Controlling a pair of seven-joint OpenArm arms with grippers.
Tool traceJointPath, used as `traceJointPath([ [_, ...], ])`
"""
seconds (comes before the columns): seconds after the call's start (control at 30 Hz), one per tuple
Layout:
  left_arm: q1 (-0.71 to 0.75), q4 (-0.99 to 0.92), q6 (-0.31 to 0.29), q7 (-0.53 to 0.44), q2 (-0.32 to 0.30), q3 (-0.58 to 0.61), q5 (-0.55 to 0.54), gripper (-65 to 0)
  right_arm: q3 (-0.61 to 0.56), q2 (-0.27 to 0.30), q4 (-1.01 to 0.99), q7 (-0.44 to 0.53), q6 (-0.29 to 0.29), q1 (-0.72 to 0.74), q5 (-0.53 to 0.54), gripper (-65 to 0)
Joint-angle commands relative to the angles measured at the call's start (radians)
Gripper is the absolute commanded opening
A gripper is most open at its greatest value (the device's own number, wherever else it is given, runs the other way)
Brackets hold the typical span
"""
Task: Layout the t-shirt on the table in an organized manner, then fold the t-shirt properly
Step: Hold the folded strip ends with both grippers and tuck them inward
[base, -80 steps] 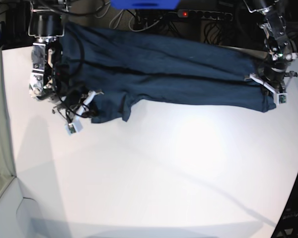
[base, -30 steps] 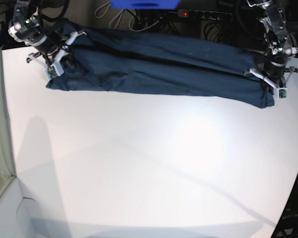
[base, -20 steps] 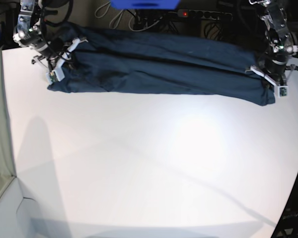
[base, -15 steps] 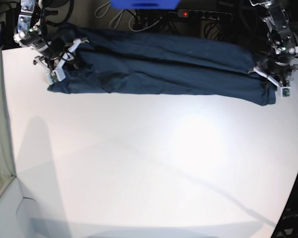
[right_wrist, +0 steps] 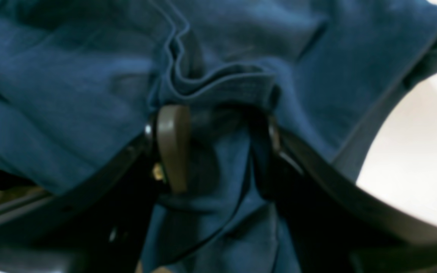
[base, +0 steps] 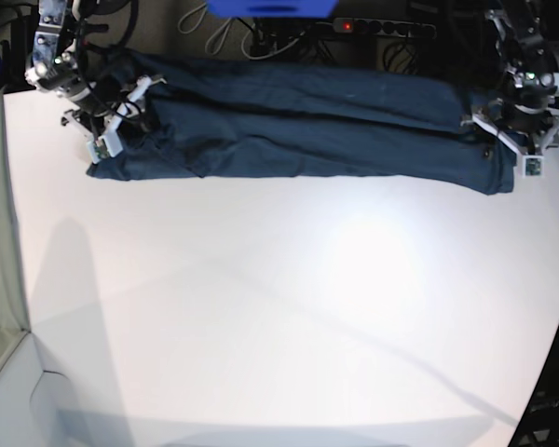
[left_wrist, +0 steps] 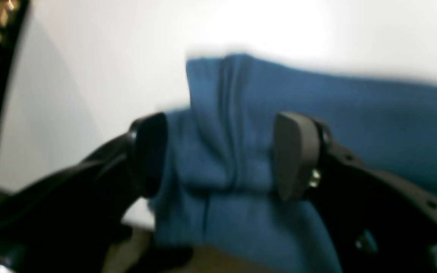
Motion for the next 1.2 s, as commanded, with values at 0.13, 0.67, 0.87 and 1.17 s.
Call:
traceJointPath([
  [0.13,-0.004,-0.027,0.006,-0.027,-0.016,-0.007,-0.005,-22.5,-0.002,0.008,0.003,-0.013,-0.002,-0.001,-0.008,-37.7],
  [0.67,-0.004,0.033,0.006,-0.027,-0.004,-0.083,-0.005,-22.5,-0.023,0.008,0.0,-0.013,-0.002,0.014,-0.008,-37.7],
  [0.87,-0.006,-0.023,0.006,-0.03,-0.016,-0.083,-0.005,-22.5,-0.023,0.008,-0.001,-0.013,-0.002,0.017,-0.008,-37.7],
  [1.17,-0.065,-0.165,0.006,-0.037,-0.033,-0.083,-0.004,-22.5,-0.023,0.008,-0.001,-0.013,-0.002,0.019,-0.008,-37.7],
])
